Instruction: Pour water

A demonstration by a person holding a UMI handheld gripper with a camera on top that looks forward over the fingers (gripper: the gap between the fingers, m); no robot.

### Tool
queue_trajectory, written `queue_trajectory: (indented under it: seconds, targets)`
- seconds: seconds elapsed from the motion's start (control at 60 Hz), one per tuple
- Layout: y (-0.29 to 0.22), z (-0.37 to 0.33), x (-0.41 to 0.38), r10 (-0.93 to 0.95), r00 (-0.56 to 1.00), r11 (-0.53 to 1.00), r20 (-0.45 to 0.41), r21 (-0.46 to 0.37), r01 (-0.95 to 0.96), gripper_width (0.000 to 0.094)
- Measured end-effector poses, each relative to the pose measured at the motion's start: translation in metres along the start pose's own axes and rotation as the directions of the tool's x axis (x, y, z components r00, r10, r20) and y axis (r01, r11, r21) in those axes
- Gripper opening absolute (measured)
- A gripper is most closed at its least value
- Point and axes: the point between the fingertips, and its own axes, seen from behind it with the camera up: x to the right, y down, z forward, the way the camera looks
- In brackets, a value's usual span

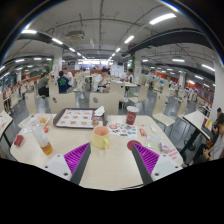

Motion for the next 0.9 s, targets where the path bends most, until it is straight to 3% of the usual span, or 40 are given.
queue_trajectory:
  seconds: [0.283, 0.5, 0.733, 0.9]
  targets:
    - [0.043, -0.01, -0.034, -0.024, 1.0, 0.997, -0.009, -0.075, 0.023, 0.0839]
    - [0.085, -0.019, -0.135, -0.026, 0.997, 0.992, 0.069, -0.122, 0.034, 0.0844]
    - [0.08, 0.012, -0.282, 0.038, 0.982, 0.997, 0.186, -0.068, -0.026, 0.0848]
    - [0.055, 0.071, -0.334, 0.051, 0.983, 0.998, 0.176, 0.018, -0.055, 0.0847]
